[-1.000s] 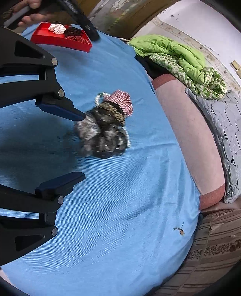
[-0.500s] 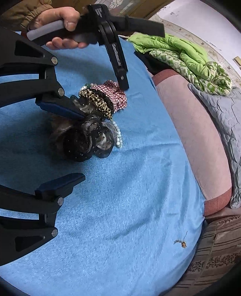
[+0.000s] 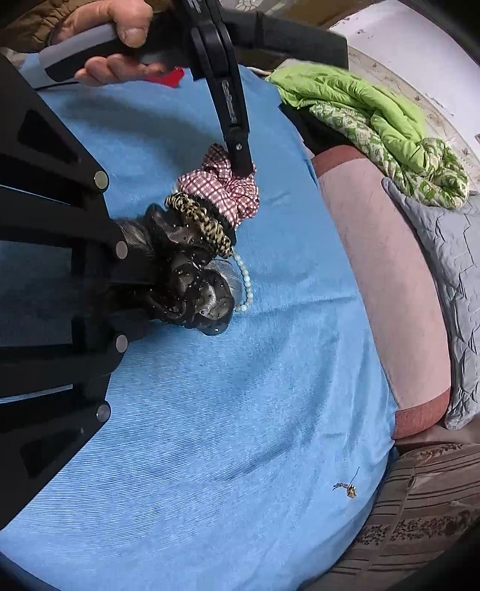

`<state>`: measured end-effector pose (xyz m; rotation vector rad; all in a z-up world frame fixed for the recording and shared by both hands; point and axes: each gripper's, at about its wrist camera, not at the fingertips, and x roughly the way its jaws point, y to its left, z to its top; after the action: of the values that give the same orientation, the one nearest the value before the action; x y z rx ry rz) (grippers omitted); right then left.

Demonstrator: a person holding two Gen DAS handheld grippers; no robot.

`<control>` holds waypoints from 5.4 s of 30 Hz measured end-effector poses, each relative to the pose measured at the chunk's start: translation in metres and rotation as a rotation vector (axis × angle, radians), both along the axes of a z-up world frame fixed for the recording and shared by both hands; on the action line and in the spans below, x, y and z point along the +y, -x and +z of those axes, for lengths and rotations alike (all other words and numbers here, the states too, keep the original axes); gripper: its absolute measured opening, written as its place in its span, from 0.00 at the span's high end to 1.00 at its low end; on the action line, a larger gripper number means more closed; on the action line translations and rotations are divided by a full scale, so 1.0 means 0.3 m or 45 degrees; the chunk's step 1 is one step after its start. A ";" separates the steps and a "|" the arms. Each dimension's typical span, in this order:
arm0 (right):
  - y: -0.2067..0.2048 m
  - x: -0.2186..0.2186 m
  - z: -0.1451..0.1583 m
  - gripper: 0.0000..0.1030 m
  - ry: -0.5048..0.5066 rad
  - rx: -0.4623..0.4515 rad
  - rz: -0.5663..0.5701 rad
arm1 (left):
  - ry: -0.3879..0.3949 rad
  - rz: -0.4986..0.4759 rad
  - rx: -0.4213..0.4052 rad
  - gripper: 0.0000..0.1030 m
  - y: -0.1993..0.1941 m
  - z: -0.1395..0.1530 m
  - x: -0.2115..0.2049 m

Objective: Organize jewelry
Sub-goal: 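Grasp the red plaid scrunchie with the left tool while the right grasps the black sheer scrunchie, then carry both scrunchies over the red tray and open both tools to release, then move both tools back from the tray toward the bracelets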

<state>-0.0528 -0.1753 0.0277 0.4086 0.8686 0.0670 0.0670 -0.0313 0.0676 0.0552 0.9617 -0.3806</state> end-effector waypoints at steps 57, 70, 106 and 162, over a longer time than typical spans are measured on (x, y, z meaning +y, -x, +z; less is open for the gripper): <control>0.501 0.511 0.280 0.89 0.164 -0.168 0.367 | -0.050 0.381 -0.377 0.97 0.863 0.261 0.582; 0.381 0.772 0.340 0.89 0.132 -0.183 0.534 | 0.025 0.648 -0.348 0.97 0.855 0.235 0.955; 0.147 1.337 0.119 0.87 0.128 -0.029 0.793 | -0.092 0.698 -0.194 0.93 0.667 0.054 1.290; 0.338 0.489 0.194 0.45 0.196 -0.115 0.309 | -0.188 0.405 -0.358 0.47 0.778 0.302 0.598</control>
<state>-0.1542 -0.0287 0.0858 0.1534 0.8246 0.2396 -0.1662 0.1480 0.1582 0.0859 0.7038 -0.0065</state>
